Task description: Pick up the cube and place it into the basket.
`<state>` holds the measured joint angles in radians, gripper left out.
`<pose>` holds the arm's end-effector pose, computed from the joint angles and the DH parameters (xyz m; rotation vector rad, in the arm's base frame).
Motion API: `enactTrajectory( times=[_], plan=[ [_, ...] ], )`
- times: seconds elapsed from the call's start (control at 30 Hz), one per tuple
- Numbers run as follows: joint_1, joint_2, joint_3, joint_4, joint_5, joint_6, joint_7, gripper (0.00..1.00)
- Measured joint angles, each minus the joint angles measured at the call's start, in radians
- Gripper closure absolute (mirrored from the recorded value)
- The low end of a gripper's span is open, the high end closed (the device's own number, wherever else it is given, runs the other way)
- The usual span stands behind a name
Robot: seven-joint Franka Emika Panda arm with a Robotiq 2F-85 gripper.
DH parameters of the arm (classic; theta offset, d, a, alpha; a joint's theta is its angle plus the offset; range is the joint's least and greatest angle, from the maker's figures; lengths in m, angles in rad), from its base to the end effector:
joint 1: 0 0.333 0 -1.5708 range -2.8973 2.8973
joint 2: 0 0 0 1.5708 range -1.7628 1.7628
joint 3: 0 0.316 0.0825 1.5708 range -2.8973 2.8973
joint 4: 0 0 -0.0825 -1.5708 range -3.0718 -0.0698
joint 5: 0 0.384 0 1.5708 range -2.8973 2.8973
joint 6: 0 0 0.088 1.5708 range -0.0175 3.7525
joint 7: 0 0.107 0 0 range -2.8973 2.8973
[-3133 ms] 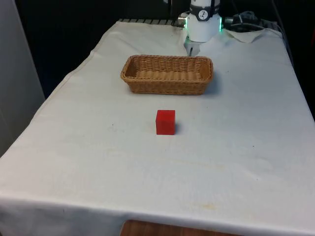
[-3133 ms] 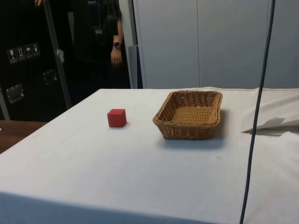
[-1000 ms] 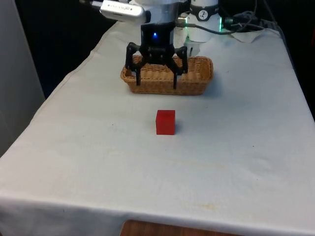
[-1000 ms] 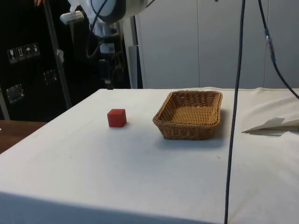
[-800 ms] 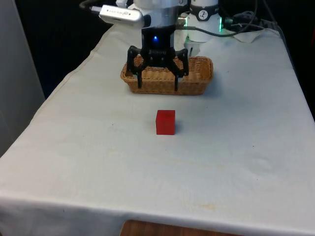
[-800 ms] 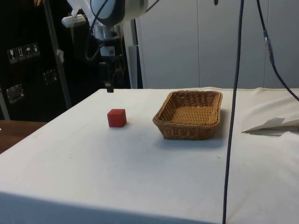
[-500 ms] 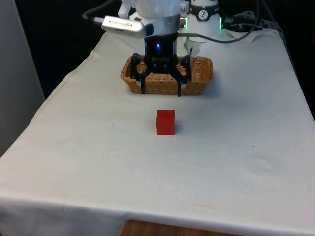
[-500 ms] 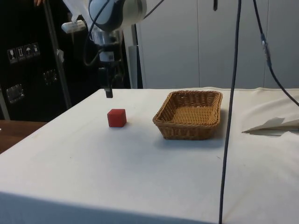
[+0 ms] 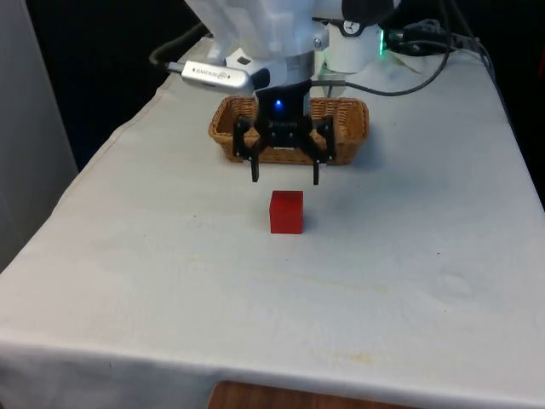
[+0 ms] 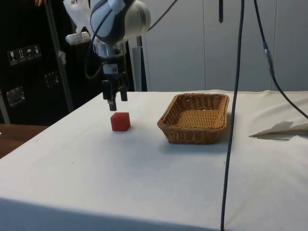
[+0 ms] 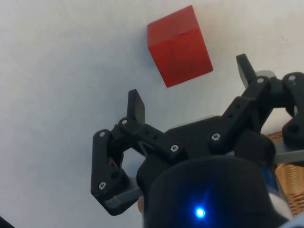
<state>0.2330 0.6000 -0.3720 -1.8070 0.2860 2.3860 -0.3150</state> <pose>0.6514 -0.0698 0.2319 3.1260 0.0501 0.0475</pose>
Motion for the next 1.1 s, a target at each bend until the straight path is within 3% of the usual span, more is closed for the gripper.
enactTrajectory(
  times=[0.7,1.1],
  plan=[
    [0.000,0.080,0.006,0.027,0.058,0.051,-0.034,0.00],
    [-0.013,0.103,-0.005,0.028,0.106,0.052,-0.113,0.00]
  ],
)
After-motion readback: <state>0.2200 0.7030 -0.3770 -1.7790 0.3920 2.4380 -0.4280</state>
